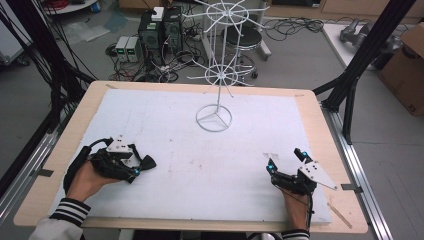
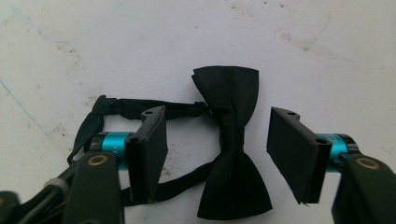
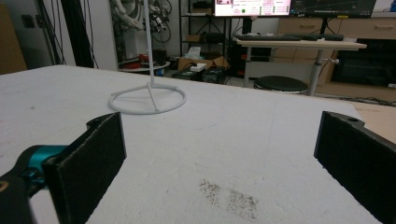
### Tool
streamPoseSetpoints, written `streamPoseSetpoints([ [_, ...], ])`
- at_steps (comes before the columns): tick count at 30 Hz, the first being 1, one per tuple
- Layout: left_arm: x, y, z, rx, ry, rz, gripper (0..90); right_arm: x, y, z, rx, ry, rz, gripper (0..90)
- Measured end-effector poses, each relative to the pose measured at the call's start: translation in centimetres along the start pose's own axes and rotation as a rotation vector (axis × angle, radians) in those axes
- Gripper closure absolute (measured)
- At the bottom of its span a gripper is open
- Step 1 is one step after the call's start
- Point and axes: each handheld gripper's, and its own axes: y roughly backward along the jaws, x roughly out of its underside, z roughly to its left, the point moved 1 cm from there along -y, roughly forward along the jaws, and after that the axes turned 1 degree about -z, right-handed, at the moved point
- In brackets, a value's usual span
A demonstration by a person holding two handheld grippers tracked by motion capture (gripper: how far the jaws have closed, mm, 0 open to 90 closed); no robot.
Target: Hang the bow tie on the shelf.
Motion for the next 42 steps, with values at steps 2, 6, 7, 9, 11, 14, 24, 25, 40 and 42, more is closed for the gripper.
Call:
streamPoseSetpoints([
  [2, 0.0, -0.2, 0.0, 0.011, 0.010, 0.022, 43.0, 0.0, 0.0, 0.0, 0.003, 0.001, -0.001, 1.1],
  [6, -0.2, -0.6, -0.1, 0.011, 0.005, 0.067, 47.7, 0.0, 0.0, 0.0, 0.003, -0.002, -0.001, 1.1],
  [7, -0.3, -0.6, -0.1, 0.017, 0.006, 0.067, 47.7, 0.0, 0.0, 0.0, 0.003, -0.002, -0.001, 1.1],
  [9, -0.4, -0.8, -0.1, 0.021, 0.007, 0.080, 50.5, 0.0, 0.0, 0.0, 0.003, 0.006, -0.005, 1.1],
  [11, -0.5, -0.9, -0.1, 0.021, 0.012, 0.088, 51.1, 0.0, 0.0, 0.0, 0.004, 0.007, -0.006, 1.1],
  [14, -0.5, -1.2, -0.2, 0.016, 0.014, 0.116, 53.1, 0.0, 0.0, 0.0, 0.006, 0.002, -0.006, 1.1],
  [24, -0.5, -2.0, -0.3, 0.015, 0.006, 0.160, 59.9, 0.0, 0.0, 0.0, 0.006, 0.006, -0.007, 1.1],
  [25, -0.6, -2.1, -0.3, 0.019, 0.009, 0.166, 61.4, 0.0, 0.0, 0.0, 0.008, 0.006, -0.006, 1.1],
  [40, -0.5, -2.5, -0.3, 0.047, 0.055, 0.177, 74.2, 0.0, 0.0, 0.0, 0.010, -0.002, -0.002, 1.1],
  [42, -0.5, -2.5, -0.3, 0.046, 0.046, 0.176, 74.8, 0.0, 0.0, 0.0, 0.010, -0.001, -0.002, 1.1],
])
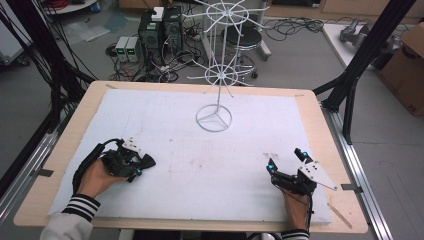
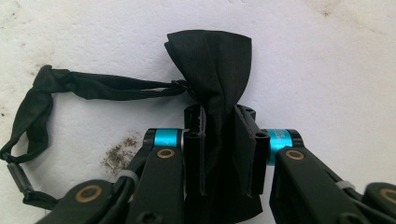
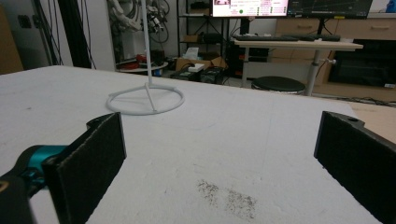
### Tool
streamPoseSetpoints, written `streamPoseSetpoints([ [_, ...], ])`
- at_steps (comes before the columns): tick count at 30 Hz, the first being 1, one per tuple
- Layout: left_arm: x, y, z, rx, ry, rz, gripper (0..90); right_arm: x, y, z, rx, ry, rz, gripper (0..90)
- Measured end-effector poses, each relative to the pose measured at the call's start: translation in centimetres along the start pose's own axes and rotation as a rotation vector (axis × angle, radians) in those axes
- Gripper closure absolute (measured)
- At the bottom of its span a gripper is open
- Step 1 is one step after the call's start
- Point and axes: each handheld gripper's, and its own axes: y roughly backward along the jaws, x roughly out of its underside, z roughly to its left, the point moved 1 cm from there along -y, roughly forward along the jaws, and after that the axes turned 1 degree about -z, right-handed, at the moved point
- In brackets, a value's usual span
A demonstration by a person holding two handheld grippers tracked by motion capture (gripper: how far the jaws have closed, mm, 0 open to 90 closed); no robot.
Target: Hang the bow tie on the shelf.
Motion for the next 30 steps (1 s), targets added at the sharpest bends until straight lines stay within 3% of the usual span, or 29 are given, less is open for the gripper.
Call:
streamPoseSetpoints([
  [13, -0.1, 1.2, 0.3, -0.028, 0.023, -0.121, 75.1, 0.0, 0.0, 0.0, 0.000, 0.004, 0.001, 1.1],
  [15, -0.1, 1.3, 0.3, -0.015, 0.024, -0.148, 75.1, 0.0, 0.0, 0.0, -0.001, 0.007, 0.002, 1.1],
  [22, -0.2, 2.1, 0.2, 0.009, 0.046, -0.302, 75.1, 0.0, 0.0, 0.0, 0.000, 0.006, 0.002, 1.1],
  [27, -0.2, 2.6, 0.3, -0.013, 0.073, -0.383, 75.2, 0.0, 0.0, 0.1, 0.001, 0.006, 0.003, 1.1],
  [29, -0.2, 3.0, 0.3, -0.028, 0.103, -0.459, 75.1, 0.0, 0.0, 0.0, 0.001, 0.006, 0.003, 1.1],
  [30, -0.2, 3.0, 0.3, -0.028, 0.103, -0.459, 75.1, 0.0, 0.0, 0.0, 0.001, 0.006, 0.003, 1.1],
])
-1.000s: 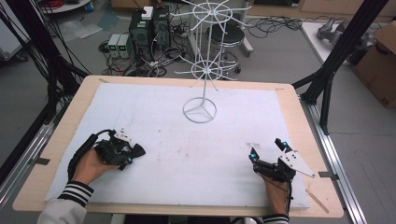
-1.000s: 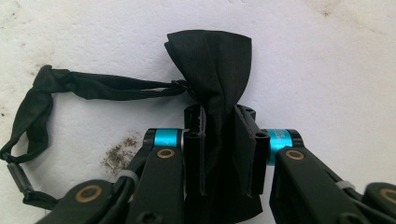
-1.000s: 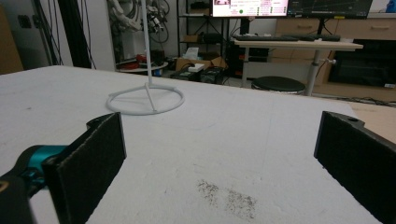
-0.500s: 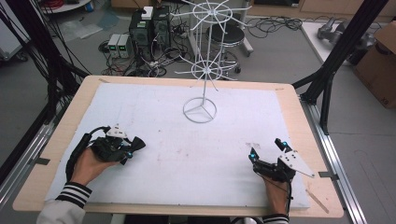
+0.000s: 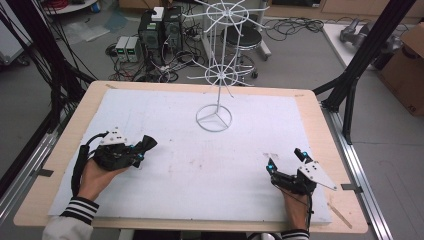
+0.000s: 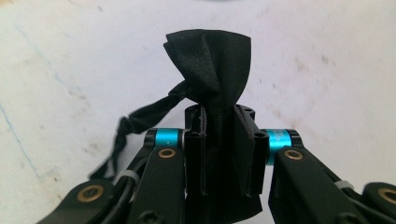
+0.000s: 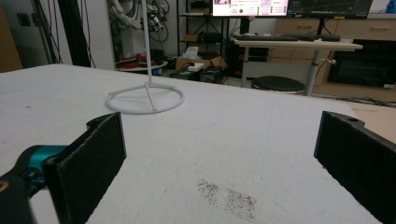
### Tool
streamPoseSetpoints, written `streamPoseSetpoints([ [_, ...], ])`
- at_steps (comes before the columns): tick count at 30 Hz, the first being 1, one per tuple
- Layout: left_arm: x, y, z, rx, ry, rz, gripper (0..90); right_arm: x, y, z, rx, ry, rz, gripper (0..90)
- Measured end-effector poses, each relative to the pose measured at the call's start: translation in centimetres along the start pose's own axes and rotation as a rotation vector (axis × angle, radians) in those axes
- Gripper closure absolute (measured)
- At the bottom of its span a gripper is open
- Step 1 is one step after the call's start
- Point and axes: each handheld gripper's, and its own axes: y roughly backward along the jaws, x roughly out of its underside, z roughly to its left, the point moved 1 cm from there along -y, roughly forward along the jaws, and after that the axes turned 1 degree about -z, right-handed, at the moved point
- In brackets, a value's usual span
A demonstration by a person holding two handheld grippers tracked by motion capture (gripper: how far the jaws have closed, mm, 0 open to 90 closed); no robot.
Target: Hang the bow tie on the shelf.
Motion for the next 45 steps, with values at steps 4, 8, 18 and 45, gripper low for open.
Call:
streamPoseSetpoints([
  [4, -0.6, 0.6, -0.1, 0.001, 0.052, -0.109, 75.2, 0.0, 0.0, 0.0, 0.001, -0.002, 0.000, 1.1],
  [8, -1.1, 0.9, -0.2, -0.011, 0.059, -0.188, 75.4, 0.0, 0.0, 0.0, 0.001, 0.001, 0.001, 1.1],
  [18, -2.3, 0.9, -0.7, -0.019, 0.095, -0.290, 75.4, 0.0, 0.0, 0.0, 0.002, 0.005, 0.001, 1.1],
  [45, -10.4, -1.9, -3.9, 0.028, 0.052, -0.366, 75.6, 0.0, 0.0, -0.1, -0.002, -0.007, -0.002, 1.0],
])
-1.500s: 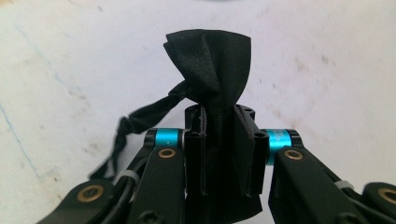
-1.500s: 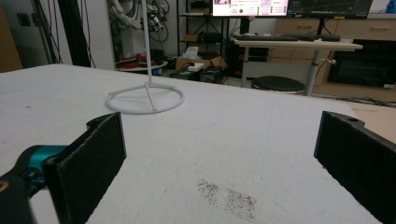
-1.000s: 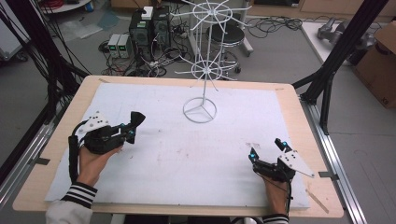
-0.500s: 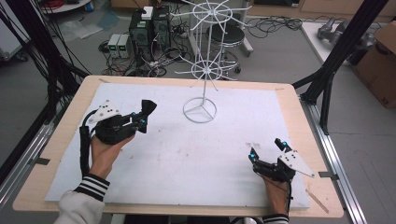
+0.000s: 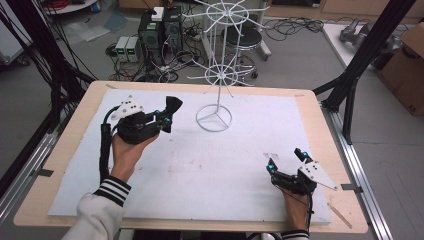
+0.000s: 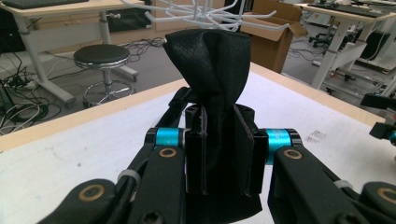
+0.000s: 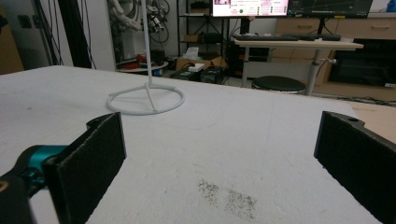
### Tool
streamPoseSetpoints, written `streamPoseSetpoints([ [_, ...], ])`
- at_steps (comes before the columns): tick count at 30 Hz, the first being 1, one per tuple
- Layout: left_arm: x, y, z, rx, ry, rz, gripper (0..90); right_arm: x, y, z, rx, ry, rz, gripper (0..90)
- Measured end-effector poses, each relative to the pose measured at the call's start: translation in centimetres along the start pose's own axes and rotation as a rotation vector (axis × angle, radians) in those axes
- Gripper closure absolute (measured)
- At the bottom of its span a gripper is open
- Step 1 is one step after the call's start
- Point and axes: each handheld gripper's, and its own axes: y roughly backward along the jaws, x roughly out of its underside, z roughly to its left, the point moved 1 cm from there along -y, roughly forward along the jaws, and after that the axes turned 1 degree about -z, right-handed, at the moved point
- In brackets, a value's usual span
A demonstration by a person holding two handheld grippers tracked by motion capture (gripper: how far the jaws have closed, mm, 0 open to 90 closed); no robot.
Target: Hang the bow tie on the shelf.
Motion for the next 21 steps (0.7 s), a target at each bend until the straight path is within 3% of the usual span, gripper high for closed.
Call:
streamPoseSetpoints([
  [21, -5.9, -3.9, -1.2, 0.013, -0.021, -0.067, 75.6, 0.0, 0.0, 0.1, 0.001, 0.010, -0.004, 1.1],
])
